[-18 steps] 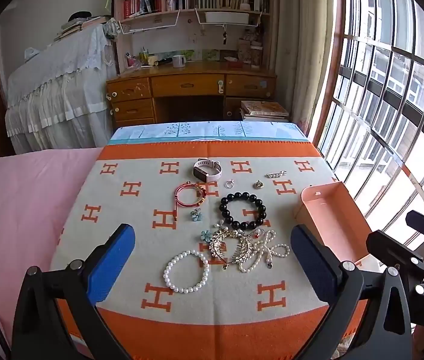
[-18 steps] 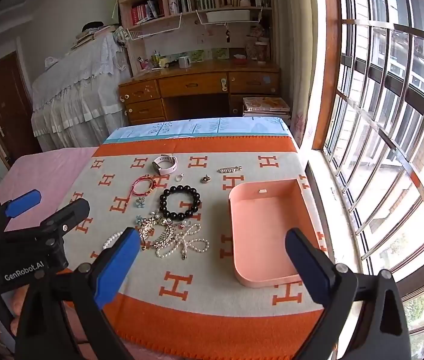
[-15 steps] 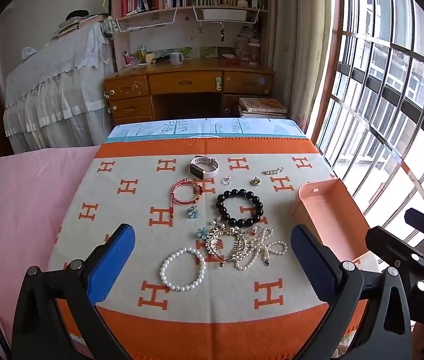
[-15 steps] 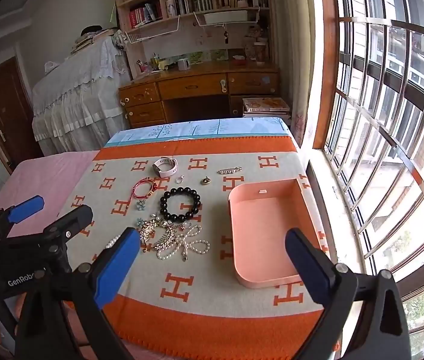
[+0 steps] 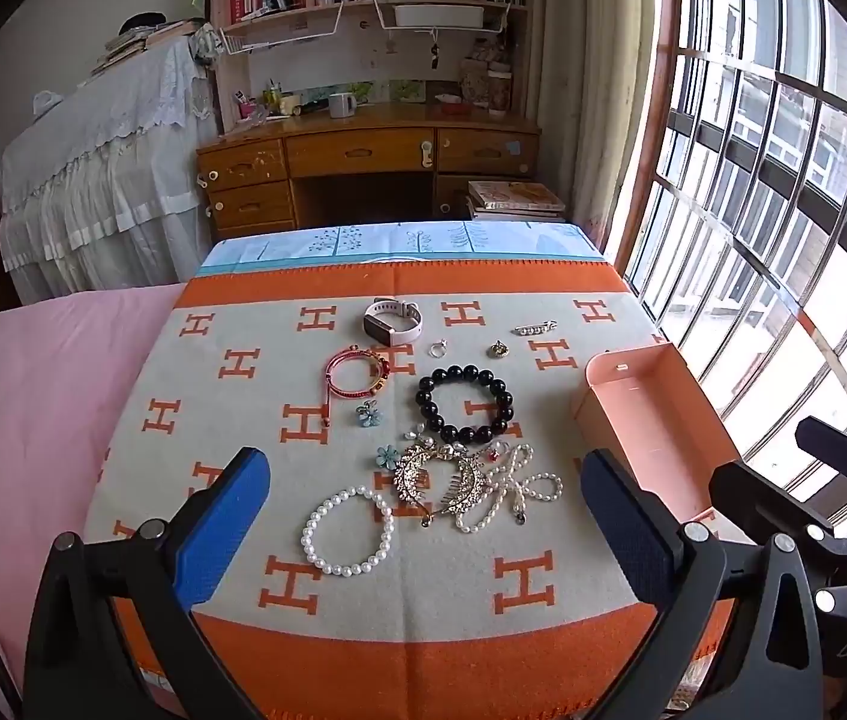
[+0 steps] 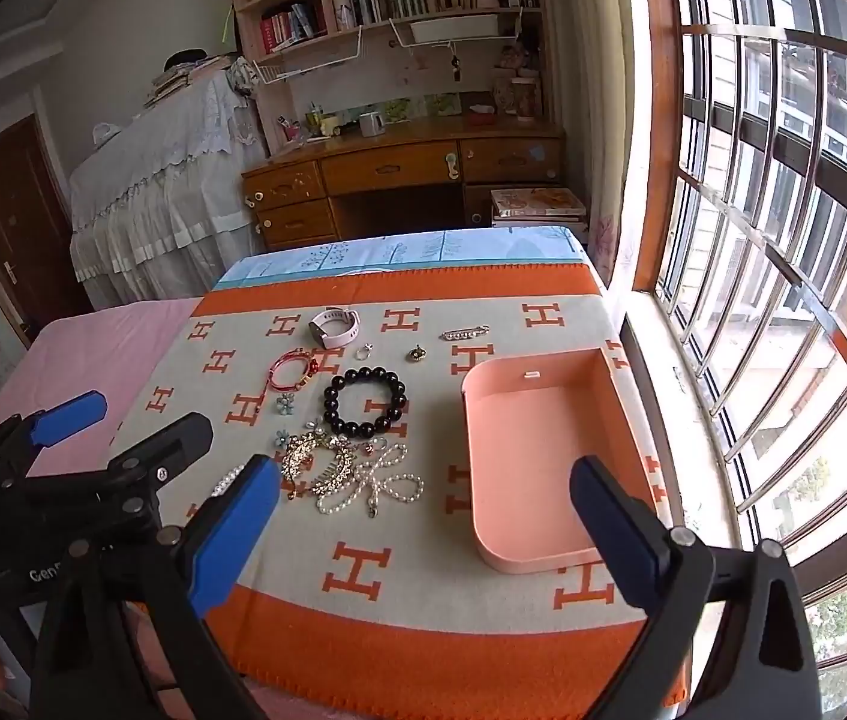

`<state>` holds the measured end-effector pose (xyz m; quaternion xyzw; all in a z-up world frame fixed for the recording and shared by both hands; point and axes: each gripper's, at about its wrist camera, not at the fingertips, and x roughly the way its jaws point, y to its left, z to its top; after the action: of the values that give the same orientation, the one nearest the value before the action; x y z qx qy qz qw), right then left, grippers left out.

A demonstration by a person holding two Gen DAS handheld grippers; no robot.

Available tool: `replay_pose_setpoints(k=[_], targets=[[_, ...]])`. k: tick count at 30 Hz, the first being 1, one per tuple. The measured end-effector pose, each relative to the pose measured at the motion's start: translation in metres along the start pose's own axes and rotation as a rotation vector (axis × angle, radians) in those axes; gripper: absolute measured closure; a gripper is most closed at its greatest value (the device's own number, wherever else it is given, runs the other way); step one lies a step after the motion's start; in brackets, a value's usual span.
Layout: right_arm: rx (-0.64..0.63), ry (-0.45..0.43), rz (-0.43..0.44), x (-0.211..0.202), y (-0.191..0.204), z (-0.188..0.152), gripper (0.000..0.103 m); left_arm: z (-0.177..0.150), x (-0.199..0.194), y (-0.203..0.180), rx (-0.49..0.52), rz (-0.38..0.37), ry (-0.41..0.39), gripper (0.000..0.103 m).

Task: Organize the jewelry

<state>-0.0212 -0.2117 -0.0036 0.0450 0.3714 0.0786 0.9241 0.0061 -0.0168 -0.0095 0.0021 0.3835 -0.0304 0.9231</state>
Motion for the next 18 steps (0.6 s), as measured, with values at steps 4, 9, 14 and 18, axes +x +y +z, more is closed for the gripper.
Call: replay_pose_setpoints(k=[4,9,14,18], targets=[[0.002,0.004,0.000,0.0002,0.0000,0.0002,0.005,-0.0005,0.0021,-0.0010,0.000,0.006,0.011,0.001],[0.007,0.009,0.007,0.0023,0.0011,-0.0033,0.005,-0.0007,0.0013,-0.0005,0.000,0.012,0.014,0.001],[0.010,0.013,0.012,0.0027,0.0012,-0.0031,0.005,-0.0010,0.0017,-0.0002,-0.002,0.011,0.014,0.001],[0.010,0.013,0.012,0.0021,0.0016,-0.0032,0.005,-0.0001,0.0021,-0.0012,-0.002,0.012,0.016,0.001]])
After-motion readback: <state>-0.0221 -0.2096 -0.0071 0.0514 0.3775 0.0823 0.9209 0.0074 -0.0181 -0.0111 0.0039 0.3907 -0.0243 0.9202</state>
